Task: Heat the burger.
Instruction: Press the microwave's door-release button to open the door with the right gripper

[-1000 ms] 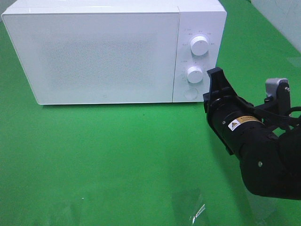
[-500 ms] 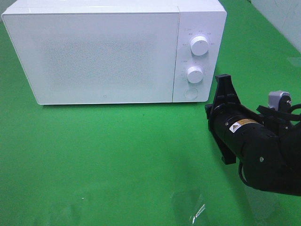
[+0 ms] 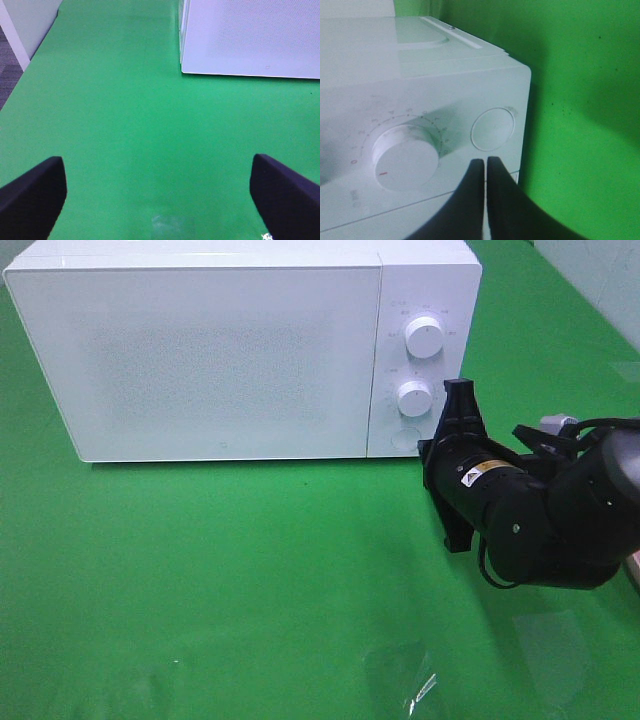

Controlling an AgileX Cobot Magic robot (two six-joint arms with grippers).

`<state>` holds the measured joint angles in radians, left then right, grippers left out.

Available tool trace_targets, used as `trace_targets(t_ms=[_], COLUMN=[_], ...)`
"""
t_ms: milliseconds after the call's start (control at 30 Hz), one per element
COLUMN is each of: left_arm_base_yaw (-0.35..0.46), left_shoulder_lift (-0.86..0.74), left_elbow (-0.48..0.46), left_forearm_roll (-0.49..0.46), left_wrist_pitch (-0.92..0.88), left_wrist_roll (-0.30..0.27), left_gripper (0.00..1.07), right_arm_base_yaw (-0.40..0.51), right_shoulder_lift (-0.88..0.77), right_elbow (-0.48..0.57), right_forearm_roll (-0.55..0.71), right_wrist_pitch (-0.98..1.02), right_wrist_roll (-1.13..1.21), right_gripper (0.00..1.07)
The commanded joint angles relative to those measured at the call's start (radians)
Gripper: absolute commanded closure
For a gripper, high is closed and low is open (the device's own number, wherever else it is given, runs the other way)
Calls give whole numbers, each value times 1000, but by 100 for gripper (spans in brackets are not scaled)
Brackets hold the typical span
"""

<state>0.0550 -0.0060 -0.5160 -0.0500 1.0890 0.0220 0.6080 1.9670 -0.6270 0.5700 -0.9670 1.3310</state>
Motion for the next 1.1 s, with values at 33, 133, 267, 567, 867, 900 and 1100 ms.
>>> trace_targets(t_ms=[33,133,267,567,867,900,1100], left_arm_base_yaw=[-1,-1,-1,-1,-1,-1,-1], left_shoulder_lift=[-15,-15,-15,-15,-15,-15,-15], left_elbow=[1,1,1,1,1,1,1], left_forearm_roll=[-3,-3,-3,-3,-3,-3,-3], left_wrist_pitch=[-17,-17,-17,-17,-17,-17,-17], left_wrist_roll=[2,2,2,2,2,2,2], left_gripper=[16,16,16,16,16,16,16], right_arm_base_yaw=[-15,-19,-26,-57,-85,-85,-96], right_shoulder_lift=[21,53,82,155,190,190,198], right_elbow=[-27,-60,-91,-178,-238,-238,-243], right_forearm_roll=[-19,-13,-21,-34,-40,-40,-34], right_wrist_pitch=[16,16,31,40,47,47,-17], right_wrist_roll=[-1,3,6,5,1,1,2], right_gripper=[107,107,107,107,107,107,107])
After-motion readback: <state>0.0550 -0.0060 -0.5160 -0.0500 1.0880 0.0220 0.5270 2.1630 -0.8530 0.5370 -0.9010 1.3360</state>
